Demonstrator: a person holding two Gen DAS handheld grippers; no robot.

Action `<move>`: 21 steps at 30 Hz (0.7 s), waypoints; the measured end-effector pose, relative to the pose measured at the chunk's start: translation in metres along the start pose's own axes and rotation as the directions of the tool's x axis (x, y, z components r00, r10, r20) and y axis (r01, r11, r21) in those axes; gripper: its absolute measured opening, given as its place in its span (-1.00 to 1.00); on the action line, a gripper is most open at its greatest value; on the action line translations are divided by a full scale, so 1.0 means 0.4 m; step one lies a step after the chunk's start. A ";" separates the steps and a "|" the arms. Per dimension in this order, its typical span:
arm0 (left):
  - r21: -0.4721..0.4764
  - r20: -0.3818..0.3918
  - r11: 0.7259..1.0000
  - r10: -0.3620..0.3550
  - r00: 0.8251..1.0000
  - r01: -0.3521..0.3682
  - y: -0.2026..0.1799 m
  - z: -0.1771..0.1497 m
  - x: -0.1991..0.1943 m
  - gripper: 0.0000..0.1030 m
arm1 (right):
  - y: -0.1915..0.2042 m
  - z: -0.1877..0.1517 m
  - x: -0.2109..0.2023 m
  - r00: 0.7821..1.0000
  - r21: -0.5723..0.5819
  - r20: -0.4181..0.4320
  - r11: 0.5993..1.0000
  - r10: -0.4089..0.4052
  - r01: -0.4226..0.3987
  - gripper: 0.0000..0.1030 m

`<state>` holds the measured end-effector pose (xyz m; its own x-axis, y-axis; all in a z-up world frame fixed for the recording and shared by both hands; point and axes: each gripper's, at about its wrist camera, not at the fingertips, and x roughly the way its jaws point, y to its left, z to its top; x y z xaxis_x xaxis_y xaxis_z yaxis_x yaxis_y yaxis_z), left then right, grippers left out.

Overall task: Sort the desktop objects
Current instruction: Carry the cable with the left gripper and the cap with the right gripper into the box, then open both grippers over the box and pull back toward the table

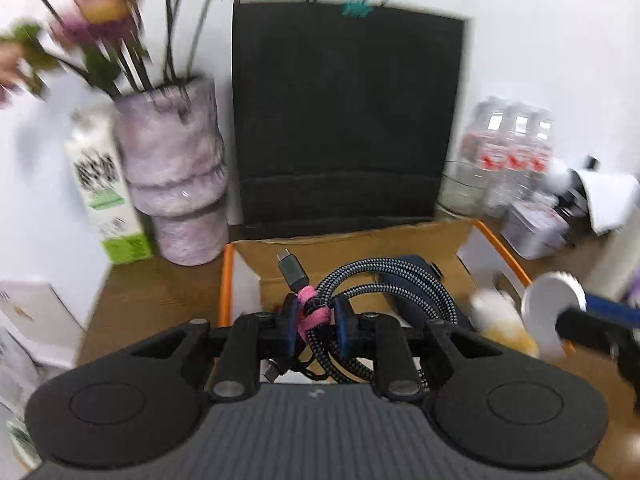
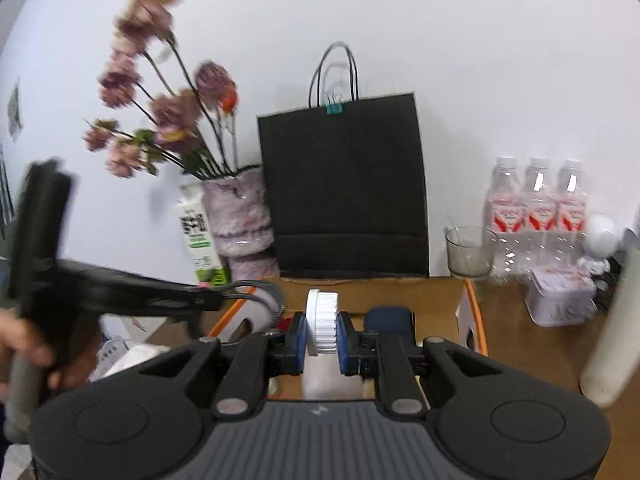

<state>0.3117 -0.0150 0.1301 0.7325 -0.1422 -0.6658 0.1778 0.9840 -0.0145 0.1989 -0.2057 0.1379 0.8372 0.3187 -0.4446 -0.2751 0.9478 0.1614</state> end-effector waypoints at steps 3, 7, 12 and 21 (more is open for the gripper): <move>0.008 -0.081 1.000 0.030 0.996 -0.030 0.011 0.032 0.141 -0.62 | -0.033 0.034 0.129 0.998 0.027 -0.058 1.000 -0.006 0.007 -0.72; 0.046 -0.147 0.996 0.082 0.986 -0.076 0.048 0.022 0.234 -0.61 | -0.058 0.045 0.271 0.992 0.038 -0.129 0.999 -0.004 0.009 -0.72; 0.088 -0.118 0.989 0.130 0.984 -0.120 0.054 0.016 0.279 -0.53 | -0.053 0.050 0.448 0.973 0.045 -0.228 0.999 0.022 -0.012 -0.72; 0.012 -0.097 0.995 0.103 0.990 -0.102 0.086 0.048 0.239 -0.26 | -0.057 0.051 0.489 0.966 0.076 -0.257 0.997 0.023 -0.003 -0.29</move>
<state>0.4006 0.0032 0.0802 0.6796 -0.0291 -0.7330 0.1101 0.9919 0.0627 0.3786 -0.1652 0.0652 0.6813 0.3328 -0.6520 -0.2412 0.9430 0.2292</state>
